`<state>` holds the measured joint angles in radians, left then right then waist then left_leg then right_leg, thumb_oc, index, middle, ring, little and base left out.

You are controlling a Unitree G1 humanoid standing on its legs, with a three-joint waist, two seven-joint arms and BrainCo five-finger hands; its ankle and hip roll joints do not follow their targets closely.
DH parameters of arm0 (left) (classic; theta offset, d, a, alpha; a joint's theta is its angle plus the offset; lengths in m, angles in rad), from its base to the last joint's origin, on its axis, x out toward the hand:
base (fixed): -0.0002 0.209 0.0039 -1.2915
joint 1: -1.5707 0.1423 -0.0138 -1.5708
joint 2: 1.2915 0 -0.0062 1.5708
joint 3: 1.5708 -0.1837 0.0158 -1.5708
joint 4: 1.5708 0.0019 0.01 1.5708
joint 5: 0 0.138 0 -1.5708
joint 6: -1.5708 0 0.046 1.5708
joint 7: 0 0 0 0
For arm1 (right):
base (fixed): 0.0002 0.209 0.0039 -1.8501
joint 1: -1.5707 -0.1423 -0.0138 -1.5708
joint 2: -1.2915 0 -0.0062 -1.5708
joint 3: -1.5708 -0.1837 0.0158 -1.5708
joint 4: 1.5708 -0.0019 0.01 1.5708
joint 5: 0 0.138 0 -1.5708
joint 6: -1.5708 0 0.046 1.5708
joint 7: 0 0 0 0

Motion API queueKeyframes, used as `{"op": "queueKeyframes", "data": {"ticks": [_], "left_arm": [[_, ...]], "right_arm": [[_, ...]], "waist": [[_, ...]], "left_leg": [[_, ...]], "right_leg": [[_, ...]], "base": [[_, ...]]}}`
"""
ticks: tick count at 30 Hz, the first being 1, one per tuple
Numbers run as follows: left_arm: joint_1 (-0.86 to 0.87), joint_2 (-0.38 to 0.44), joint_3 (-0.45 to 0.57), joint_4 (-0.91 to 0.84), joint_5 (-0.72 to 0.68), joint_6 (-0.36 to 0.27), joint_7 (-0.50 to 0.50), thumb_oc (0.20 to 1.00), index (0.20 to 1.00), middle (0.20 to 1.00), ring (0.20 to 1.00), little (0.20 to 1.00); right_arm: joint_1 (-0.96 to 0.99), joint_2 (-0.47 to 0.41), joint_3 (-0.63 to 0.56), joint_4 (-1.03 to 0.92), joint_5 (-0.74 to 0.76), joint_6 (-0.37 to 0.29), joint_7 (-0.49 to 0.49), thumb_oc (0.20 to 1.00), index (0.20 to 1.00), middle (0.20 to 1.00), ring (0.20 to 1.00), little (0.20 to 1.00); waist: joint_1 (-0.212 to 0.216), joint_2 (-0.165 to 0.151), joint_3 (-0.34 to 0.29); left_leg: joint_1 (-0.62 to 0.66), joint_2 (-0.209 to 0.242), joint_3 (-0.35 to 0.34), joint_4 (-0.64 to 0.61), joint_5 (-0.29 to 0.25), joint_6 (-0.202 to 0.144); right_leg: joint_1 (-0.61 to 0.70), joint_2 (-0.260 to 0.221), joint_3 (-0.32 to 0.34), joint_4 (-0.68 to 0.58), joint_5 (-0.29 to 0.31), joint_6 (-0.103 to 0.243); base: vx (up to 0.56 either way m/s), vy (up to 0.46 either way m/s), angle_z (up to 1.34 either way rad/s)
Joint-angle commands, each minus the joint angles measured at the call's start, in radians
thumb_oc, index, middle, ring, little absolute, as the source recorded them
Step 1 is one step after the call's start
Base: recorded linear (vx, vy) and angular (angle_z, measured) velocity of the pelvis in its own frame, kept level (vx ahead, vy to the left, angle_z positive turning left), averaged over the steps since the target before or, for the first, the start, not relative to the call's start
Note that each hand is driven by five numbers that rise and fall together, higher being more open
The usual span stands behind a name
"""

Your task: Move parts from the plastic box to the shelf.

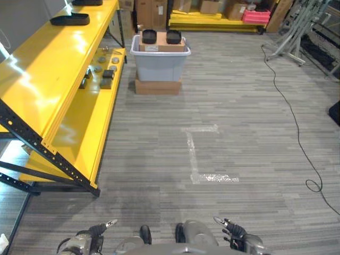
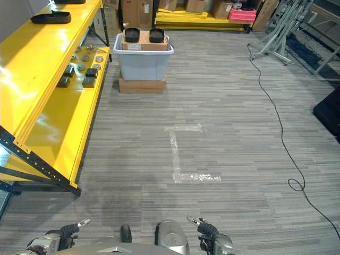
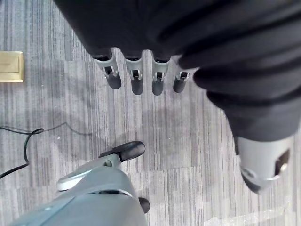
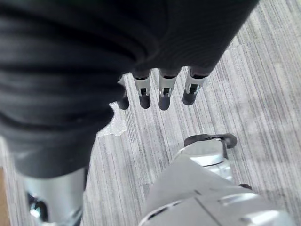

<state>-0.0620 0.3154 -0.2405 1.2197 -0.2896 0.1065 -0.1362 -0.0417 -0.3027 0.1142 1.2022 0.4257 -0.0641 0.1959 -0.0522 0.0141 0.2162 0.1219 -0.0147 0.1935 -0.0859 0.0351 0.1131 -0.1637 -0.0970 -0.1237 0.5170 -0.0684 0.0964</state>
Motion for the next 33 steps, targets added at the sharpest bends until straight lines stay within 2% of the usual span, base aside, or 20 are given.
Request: {"op": "queueKeyframes", "data": {"ticks": [1,4,7,8,10,11,12,13,15,16,18,20,22,23,25,27,28,30,31,33], "left_arm": [[0.007,0.019,0.018,0.013,0.024,-0.016,0.008,1.000,1.000,1.000,1.000,1.000],[0.017,0.015,0.027,0.002,0.027,-0.022,0.008,1.000,1.000,1.000,1.000,1.000],[0.023,0.003,0.025,-0.010,0.002,-0.019,0.013,1.000,1.000,1.000,1.000,1.000],[0.019,-0.005,0.020,-0.011,-0.006,-0.034,0.004,1.000,1.000,1.000,1.000,1.000],[0.015,-0.012,0.014,-0.009,-0.005,-0.043,0.014,1.000,1.000,1.000,1.000,1.000],[0.012,-0.018,0.009,-0.008,-0.029,-0.045,0.014,1.000,1.000,1.000,1.000,1.000],[0.010,-0.019,0.006,-0.013,-0.042,-0.053,0.002,1.000,1.000,1.000,1.000,1.000],[0.010,-0.018,0.006,-0.013,-0.044,-0.055,0.004,1.000,1.000,1.000,1.000,1.000],[0.004,-0.009,0.017,-0.016,-0.058,-0.050,0.006,1.000,1.000,1.000,1.000,1.000],[-0.001,-0.005,0.025,-0.017,-0.057,-0.052,-0.002,1.000,1.000,1.000,1.000,1.000],[-0.013,-0.005,0.031,-0.015,-0.046,-0.060,-0.019,1.000,1.000,1.000,1.000,1.000],[-0.015,-0.010,0.027,-0.015,-0.023,-0.081,-0.040,1.000,1.000,1.000,1.000,1.000],[-0.005,-0.016,0.020,-0.015,-0.014,-0.111,-0.049,1.000,1.000,1.000,1.000,1.000],[0.000,-0.016,0.020,-0.015,-0.015,-0.133,-0.049,1.000,1.000,1.000,1.000,1.000],[0.001,-0.010,0.016,-0.029,-0.026,-0.163,-0.050,1.000,1.000,1.000,1.000,1.000],[-0.006,-0.002,0.011,-0.042,-0.029,-0.172,-0.051,1.000,1.000,1.000,1.000,1.000],[-0.022,0.003,0.000,-0.061,-0.019,-0.168,-0.034,1.000,1.000,1.000,1.000,1.000],[-0.035,0.009,-0.010,-0.071,-0.014,-0.163,-0.023,1.000,1.000,1.000,1.000,1.000],[-0.046,0.017,-0.020,-0.071,-0.011,-0.165,-0.013,1.000,1.000,1.000,1.000,1.000],[-0.052,0.019,-0.024,-0.074,-0.009,-0.165,-0.009,1.000,1.000,1.000,1.000,1.000]], "right_arm": [[0.002,-0.004,0.027,0.007,0.002,-0.036,-0.016,1.000,1.000,1.000,1.000,1.000],[0.015,0.008,0.034,0.023,-0.009,-0.001,-0.012,1.000,1.000,1.000,1.000,1.000],[0.028,0.010,0.041,0.032,-0.040,-0.018,-0.014,1.000,1.000,1.000,1.000,1.000],[0.033,0.005,0.044,0.030,-0.040,0.000,-0.006,1.000,1.000,1.000,1.000,1.000],[0.030,-0.002,0.049,0.030,-0.057,0.010,-0.010,1.000,1.000,1.000,1.000,1.000],[0.022,-0.015,0.051,0.036,-0.062,0.017,0.009,1.000,1.000,1.000,1.000,1.000],[0.012,-0.037,0.052,0.026,-0.053,0.029,0.032,1.000,1.000,1.000,1.000,1.000],[0.011,-0.037,0.053,0.025,-0.055,0.030,0.034,1.000,1.000,1.000,1.000,1.000],[0.007,-0.062,0.064,0.008,-0.058,0.023,0.044,1.000,1.000,1.000,1.000,1.000],[0.007,-0.071,0.064,0.007,-0.059,0.015,0.045,1.000,1.000,1.000,1.000,1.000],[-0.005,-0.090,0.060,0.013,-0.031,0.006,0.057,1.000,1.000,1.000,1.000,1.000],[-0.024,-0.102,0.049,0.005,-0.034,-0.012,0.070,1.000,1.000,1.000,1.000,1.000],[-0.040,-0.109,0.054,-0.009,-0.045,-0.031,0.091,1.000,1.000,1.000,1.000,1.000],[-0.044,-0.113,0.060,-0.017,-0.051,-0.048,0.106,1.000,1.000,1.000,1.000,1.000],[-0.041,-0.121,0.074,-0.035,-0.069,-0.084,0.117,1.000,1.000,1.000,1.000,1.000],[-0.045,-0.125,0.087,-0.046,-0.066,-0.100,0.116,1.000,1.000,1.000,1.000,1.000],[-0.058,-0.119,0.105,-0.052,-0.034,-0.108,0.107,1.000,1.000,1.000,1.000,1.000],[-0.065,-0.109,0.106,-0.055,0.003,-0.102,0.099,1.000,1.000,1.000,1.000,1.000],[-0.066,-0.100,0.102,-0.062,0.020,-0.094,0.092,1.000,1.000,1.000,1.000,1.000],[-0.065,-0.096,0.100,-0.065,0.021,-0.093,0.087,1.000,1.000,1.000,1.000,1.000]], "waist": [[-0.007,0.003,-0.001],[-0.016,-0.003,0.008],[-0.029,-0.005,0.013],[-0.057,0.001,0.013],[-0.059,0.003,0.008],[-0.056,0.004,0.002],[-0.048,-0.006,0.006],[-0.048,-0.008,0.003],[-0.031,-0.028,0.011],[-0.024,-0.031,0.012],[-0.008,-0.032,0.014],[0.012,-0.020,0.025],[0.042,-0.005,0.028],[0.061,0.004,0.025],[0.079,0.005,0.026],[0.083,0.001,0.016],[0.095,-0.004,-0.011],[0.102,-0.010,-0.028],[0.101,-0.017,-0.036],[0.101,-0.015,-0.041]], "left_leg": [[0.025,-0.030,-0.011,0.120,-0.218,0.018],[0.043,-0.040,-0.003,0.136,-0.233,0.005],[0.067,-0.048,-0.003,0.141,-0.251,-0.006],[0.082,-0.039,-0.022,0.161,-0.277,-0.011],[0.082,-0.032,-0.031,0.178,-0.282,-0.022],[0.072,-0.023,-0.032,0.221,-0.264,-0.042],[0.003,0.015,-0.032,0.424,-0.181,-0.075],[-0.005,0.015,-0.033,0.436,-0.174,-0.076],[-0.150,0.038,-0.053,0.679,-0.103,-0.093],[-0.192,0.049,-0.053,0.708,-0.094,-0.094],[-0.249,0.065,-0.039,0.681,-0.097,-0.088],[-0.252,0.051,-0.033,0.524,-0.072,-0.099],[-0.272,0.020,-0.069,0.328,-0.011,-0.122],[-0.298,0.023,-0.091,0.254,0.035,-0.140],[-0.322,0.030,-0.092,0.184,0.085,-0.162],[-0.314,0.036,-0.048,0.148,0.067,-0.157],[-0.299,0.027,-0.032,0.139,0.029,-0.135],[-0.279,0.016,-0.027,0.143,-0.001,-0.108],[-0.246,0.004,-0.023,0.143,-0.026,-0.080],[-0.237,0.002,-0.021,0.146,-0.038,-0.067]], "right_leg": [[0.042,-0.046,-0.003,-0.110,0.101,0.050],[0.048,-0.026,-0.027,-0.219,0.094,0.045],[0.048,-0.015,-0.046,-0.309,0.099,0.038],[0.027,0.013,-0.013,-0.323,0.066,0.012],[0.042,0.026,-0.014,-0.338,0.047,-0.011],[0.061,0.033,-0.020,-0.361,0.041,-0.028],[0.104,0.043,-0.008,-0.396,0.029,-0.060],[0.103,0.042,-0.005,-0.398,0.029,-0.062],[0.149,0.048,0.018,-0.421,0.019,-0.093],[0.163,0.050,0.019,-0.423,0.012,-0.100],[0.193,0.051,0.020,-0.422,-0.008,-0.107],[0.237,0.062,0.036,-0.431,-0.028,-0.095],[0.280,0.089,0.071,-0.446,-0.043,-0.082],[0.298,0.106,0.083,-0.457,-0.047,-0.083],[0.339,0.119,0.086,-0.472,-0.063,-0.088],[0.358,0.115,0.075,-0.482,-0.076,-0.085],[0.378,0.103,0.063,-0.461,-0.113,-0.073],[0.384,0.094,0.049,-0.414,-0.141,-0.064],[0.364,0.068,0.015,-0.301,-0.125,-0.046],[0.340,0.054,0.002,-0.241,-0.096,-0.033]], "base": [[0.21,-0.058,-0.09],[0.26,-0.095,-0.18],[0.30,-0.158,-0.09],[0.42,-0.271,0.00],[0.28,-0.217,0.01],[0.29,-0.286,0.02],[0.23,-0.234,0.00],[0.25,-0.278,0.04],[0.22,-0.217,-0.12],[0.23,-0.156,-0.26],[0.29,-0.050,-0.04],[0.42,0.121,-0.03],[0.43,0.164,-0.07],[0.39,0.111,-0.15],[0.37,0.117,-0.36],[0.31,0.167,-0.43],[0.33,0.195,-0.33],[0.34,0.182,-0.14],[0.25,0.132,-0.11],[0.24,0.149,0.02]]}}
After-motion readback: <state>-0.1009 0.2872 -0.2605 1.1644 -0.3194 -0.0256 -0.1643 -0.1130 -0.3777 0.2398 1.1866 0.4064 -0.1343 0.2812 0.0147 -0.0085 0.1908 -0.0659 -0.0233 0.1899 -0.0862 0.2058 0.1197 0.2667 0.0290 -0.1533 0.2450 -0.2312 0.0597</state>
